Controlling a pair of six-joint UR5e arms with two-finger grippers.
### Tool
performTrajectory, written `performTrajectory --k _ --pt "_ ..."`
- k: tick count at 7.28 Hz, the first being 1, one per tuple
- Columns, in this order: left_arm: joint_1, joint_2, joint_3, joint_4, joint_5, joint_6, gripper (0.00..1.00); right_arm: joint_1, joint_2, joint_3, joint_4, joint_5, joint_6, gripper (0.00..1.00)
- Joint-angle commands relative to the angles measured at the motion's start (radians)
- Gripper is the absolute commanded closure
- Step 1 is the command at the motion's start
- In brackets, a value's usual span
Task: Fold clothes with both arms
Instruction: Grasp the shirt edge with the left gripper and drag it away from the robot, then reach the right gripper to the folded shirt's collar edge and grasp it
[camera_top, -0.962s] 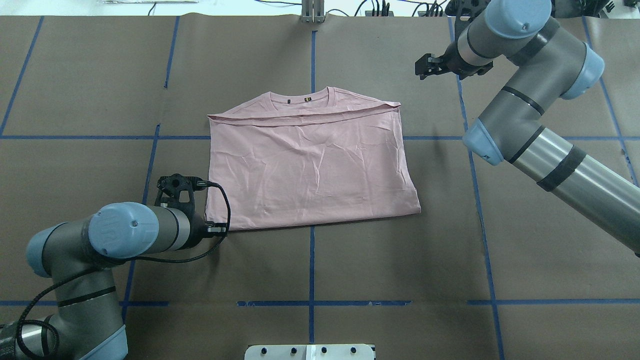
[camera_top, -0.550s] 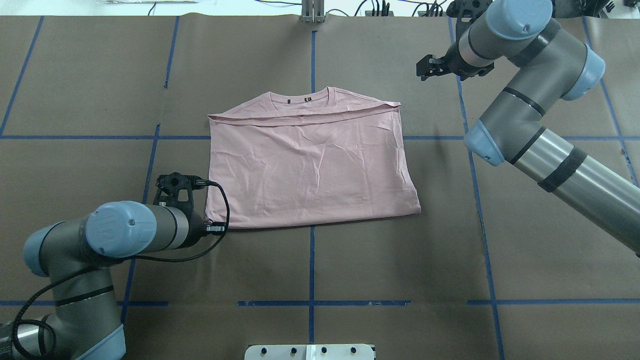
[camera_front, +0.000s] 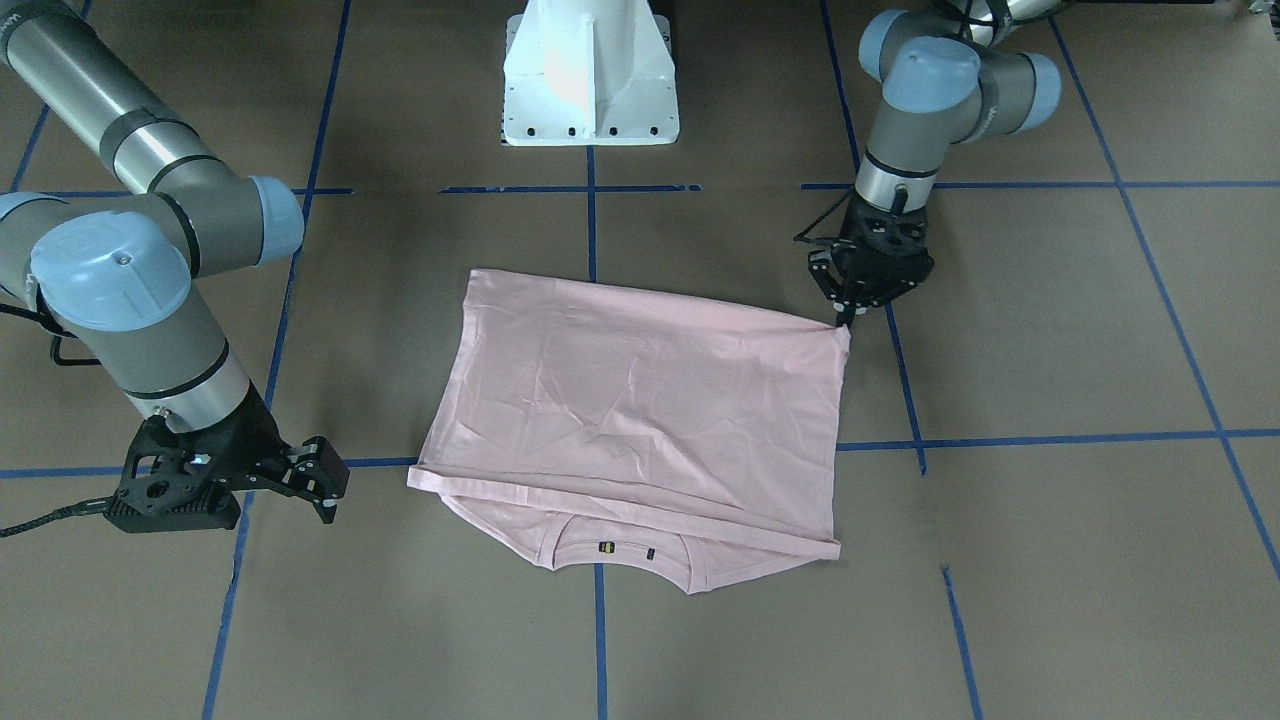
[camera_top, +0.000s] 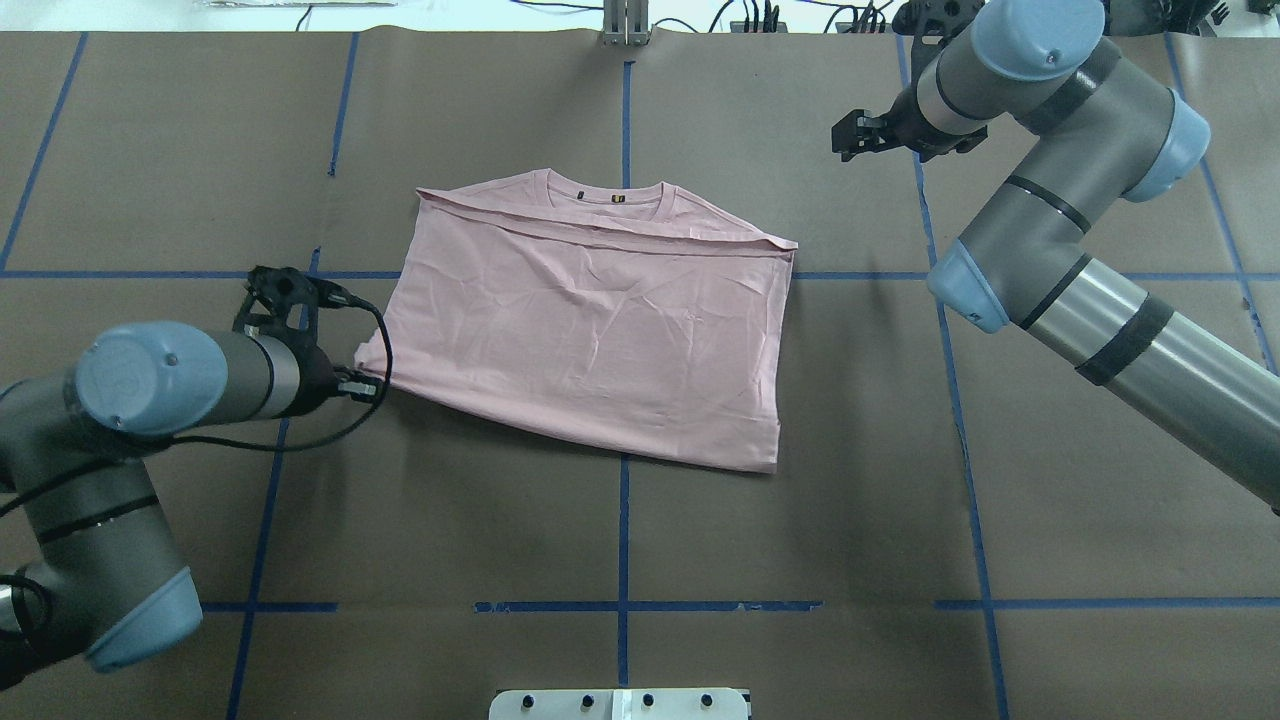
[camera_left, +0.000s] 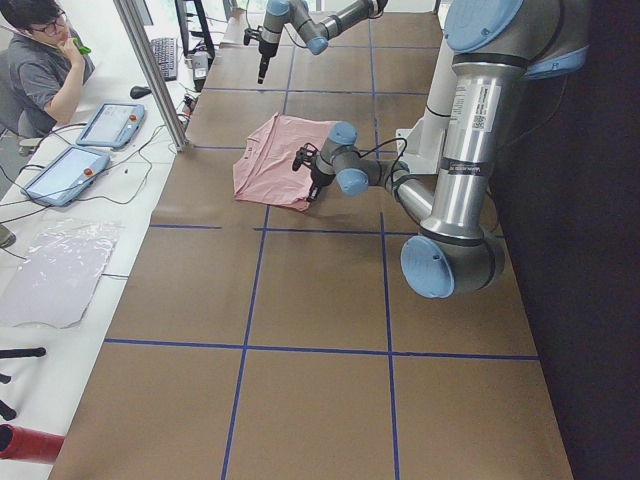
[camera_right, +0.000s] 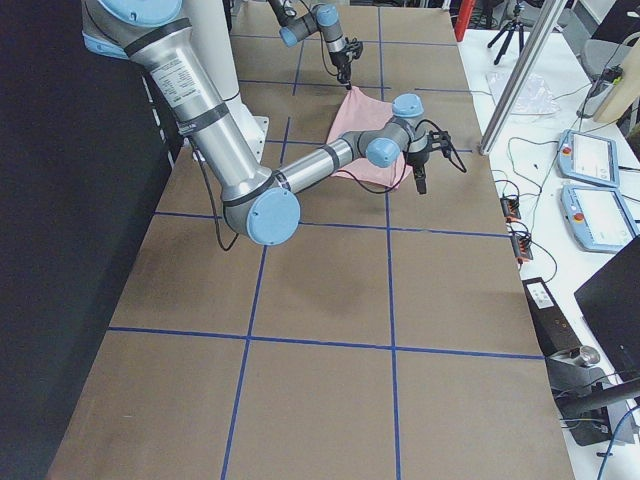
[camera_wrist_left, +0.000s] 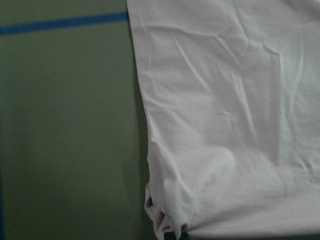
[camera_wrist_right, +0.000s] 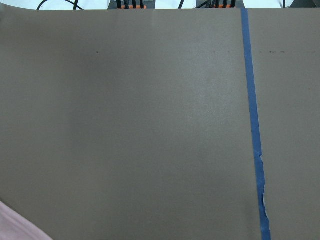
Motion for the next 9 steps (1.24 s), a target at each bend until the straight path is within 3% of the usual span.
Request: performTrajectory --k 1,2,4,5,6,7,8,9 --pt "-0.176 -0.168 0.234 -0.005 -0.001 0.187 1.00 -0.002 -0.002 0.001 0.000 -0.002 0.006 0.00" --pt "-0.239 -0.289 0.417 -0.036 -0.001 0.223 1.00 -0.004 -0.002 0.001 -0.001 -0.002 0.006 0.00" --pt "-0.314 -0.527 0.887 -0.266 0.005 0.308 1.00 -0.002 -0.002 0.029 -0.014 -0.002 0.006 0.00" --pt "-0.328 -0.548 0.949 -0.318 0.005 0.322 1.00 -0.004 -0.002 0.034 -0.014 -0.002 0.008 0.00" --pt "-0.334 -0.543 0.948 -0.323 0.002 0.341 1.00 -0.011 0.000 0.040 -0.012 0.000 0.031 0.00" --pt "-0.336 -0.516 0.925 -0.359 -0.004 0.349 0.01 -0.034 0.011 0.043 -0.012 -0.003 0.078 0.00" --pt "-0.362 -0.493 0.861 -0.375 -0.094 0.353 0.00 -0.077 0.035 0.041 -0.011 -0.008 0.171 0.00" --pt "-0.380 -0.462 0.817 -0.383 -0.207 0.355 0.00 -0.129 0.085 0.029 -0.015 -0.032 0.278 0.09"
